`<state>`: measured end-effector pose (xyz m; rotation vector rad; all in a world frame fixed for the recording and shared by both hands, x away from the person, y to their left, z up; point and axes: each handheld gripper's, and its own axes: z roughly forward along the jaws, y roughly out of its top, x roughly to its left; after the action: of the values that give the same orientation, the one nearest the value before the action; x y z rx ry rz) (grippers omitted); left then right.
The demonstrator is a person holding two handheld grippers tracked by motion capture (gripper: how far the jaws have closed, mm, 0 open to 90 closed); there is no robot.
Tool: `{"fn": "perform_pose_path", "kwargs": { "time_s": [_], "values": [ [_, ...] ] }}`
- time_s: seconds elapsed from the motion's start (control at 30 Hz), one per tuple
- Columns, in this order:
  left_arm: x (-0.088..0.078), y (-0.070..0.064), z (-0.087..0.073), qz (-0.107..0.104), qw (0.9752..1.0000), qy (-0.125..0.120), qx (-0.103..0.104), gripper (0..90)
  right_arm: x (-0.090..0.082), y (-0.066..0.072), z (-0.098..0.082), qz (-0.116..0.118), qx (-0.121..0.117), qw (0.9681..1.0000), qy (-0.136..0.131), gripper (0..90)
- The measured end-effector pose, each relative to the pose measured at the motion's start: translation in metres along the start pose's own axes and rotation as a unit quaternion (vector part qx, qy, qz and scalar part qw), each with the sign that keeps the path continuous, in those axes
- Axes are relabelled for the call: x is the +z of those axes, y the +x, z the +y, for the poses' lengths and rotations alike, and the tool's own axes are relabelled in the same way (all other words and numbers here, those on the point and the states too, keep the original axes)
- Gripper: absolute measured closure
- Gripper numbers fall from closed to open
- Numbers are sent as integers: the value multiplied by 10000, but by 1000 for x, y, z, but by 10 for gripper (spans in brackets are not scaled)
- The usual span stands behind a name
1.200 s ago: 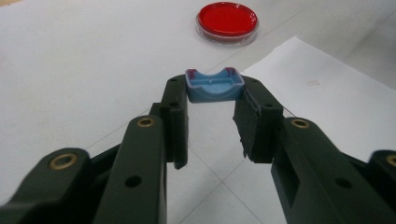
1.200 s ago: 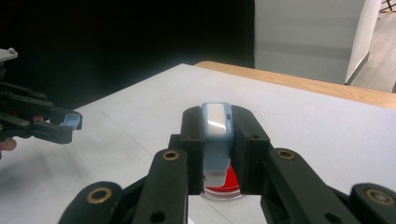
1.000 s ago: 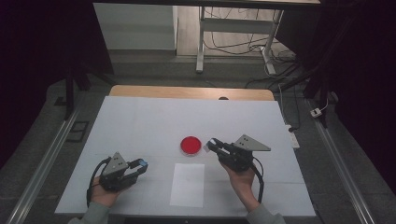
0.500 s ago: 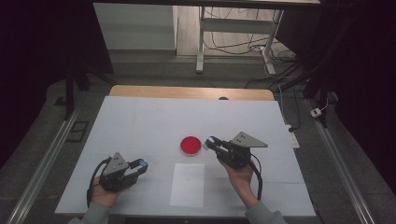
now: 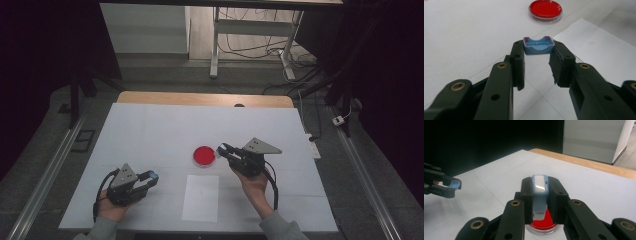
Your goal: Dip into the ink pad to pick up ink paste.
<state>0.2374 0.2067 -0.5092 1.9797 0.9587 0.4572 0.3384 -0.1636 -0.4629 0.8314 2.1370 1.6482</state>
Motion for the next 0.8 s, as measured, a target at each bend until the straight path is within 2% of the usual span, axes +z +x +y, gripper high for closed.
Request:
{"fn": "perform_pose_path", "kwargs": {
  "time_s": [0.3, 0.63, 0.8],
  "values": [
    [-1, 0, 0, 10, 10000, -7, 1, 659, 11, -3, 0, -11, -21, 10000, 90, 752],
    [0, 0, -1, 10, 10000, 23, 4, 659, 31, -8, -5, -1, 18, 9994, 339, 752],
    [0, 0, -1, 18, 10000, 25, 5, 659, 41, -9, -6, 3, -49, 9989, 459, 751]
  ]
}}
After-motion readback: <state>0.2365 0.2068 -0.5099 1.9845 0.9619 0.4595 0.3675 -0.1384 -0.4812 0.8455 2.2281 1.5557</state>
